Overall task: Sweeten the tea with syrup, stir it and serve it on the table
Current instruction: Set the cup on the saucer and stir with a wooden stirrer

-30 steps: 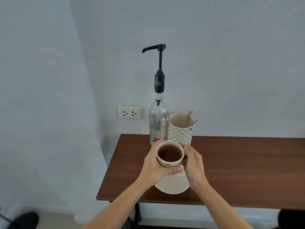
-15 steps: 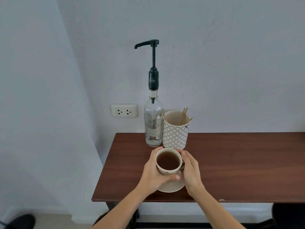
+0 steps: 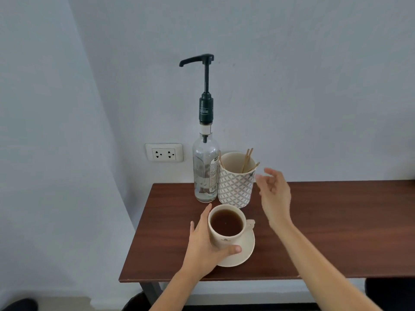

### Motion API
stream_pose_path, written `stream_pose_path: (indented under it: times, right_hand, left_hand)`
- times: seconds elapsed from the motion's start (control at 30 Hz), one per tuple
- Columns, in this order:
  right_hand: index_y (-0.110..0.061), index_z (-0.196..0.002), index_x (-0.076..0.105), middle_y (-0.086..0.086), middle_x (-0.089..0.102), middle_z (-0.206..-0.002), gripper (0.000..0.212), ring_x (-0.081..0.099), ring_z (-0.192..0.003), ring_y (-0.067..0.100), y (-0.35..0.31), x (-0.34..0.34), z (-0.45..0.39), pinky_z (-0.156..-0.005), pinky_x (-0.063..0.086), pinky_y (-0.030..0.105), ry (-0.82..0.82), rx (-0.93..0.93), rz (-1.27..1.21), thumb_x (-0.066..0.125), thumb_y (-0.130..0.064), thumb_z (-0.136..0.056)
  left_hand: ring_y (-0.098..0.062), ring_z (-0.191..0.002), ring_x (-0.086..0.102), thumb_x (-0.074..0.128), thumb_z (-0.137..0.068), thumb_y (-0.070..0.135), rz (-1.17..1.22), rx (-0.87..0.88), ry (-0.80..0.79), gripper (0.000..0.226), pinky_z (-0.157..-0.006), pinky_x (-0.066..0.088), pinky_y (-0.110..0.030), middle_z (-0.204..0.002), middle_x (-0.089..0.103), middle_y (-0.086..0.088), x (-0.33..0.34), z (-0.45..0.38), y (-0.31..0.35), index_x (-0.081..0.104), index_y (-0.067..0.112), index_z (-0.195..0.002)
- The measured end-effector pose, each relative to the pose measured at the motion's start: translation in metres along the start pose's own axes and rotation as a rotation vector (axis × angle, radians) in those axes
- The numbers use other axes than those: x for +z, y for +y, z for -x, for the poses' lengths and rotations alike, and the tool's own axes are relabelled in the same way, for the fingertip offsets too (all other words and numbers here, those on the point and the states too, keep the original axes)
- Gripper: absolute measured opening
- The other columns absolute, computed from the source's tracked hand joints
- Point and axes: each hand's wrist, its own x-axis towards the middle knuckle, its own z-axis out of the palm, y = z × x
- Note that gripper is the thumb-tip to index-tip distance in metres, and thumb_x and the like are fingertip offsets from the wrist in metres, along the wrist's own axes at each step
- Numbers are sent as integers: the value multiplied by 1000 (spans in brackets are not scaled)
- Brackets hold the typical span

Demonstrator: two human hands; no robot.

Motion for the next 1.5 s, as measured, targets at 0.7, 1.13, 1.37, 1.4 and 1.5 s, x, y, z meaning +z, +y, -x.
stream_pose_path:
  times: [0.7,1.13,1.37,1.4,1.5]
  right_hand:
    - [-3,-81,75,-3,67,-66,10,54,-58,3,-82,17,-82,-59,43,7,-203,-350,391,76,-13,-84]
    - [-14,-86,74,-9,69,-82,11,58,-79,14,-115,4,-76,-78,46,28,-67,-431,285,66,-20,-92]
    - [-17,-98,44,11,75,-76,11,72,-56,13,-115,-8,-41,-54,53,17,-131,-533,208,37,-20,-107]
    - [-17,-99,42,12,75,-77,10,73,-56,14,-116,-12,-35,-55,56,22,-114,-521,169,35,-20,-107]
    - [-15,-103,40,10,76,-80,6,75,-62,20,-118,-30,-13,-61,60,29,-124,-408,18,44,-11,-104]
  left_hand:
    - [7,-138,40,88,-55,67,40,-26,9,100,-124,14,-59,-142,52,30,-3,-2,-5,40,46,-141]
    - [2,-137,44,88,-54,68,37,-24,16,101,-122,16,-60,-139,55,29,-4,-2,-4,42,44,-140]
    - [0,-136,45,89,-54,65,40,-37,7,98,-123,14,-61,-137,56,29,-5,-2,-2,43,45,-138]
    - [0,-136,46,89,-54,65,43,-38,5,98,-123,14,-62,-137,56,29,-5,-2,-2,43,44,-138]
    - [3,-134,46,89,-55,62,44,-40,3,94,-123,15,-61,-134,57,31,-6,-1,1,45,45,-137]
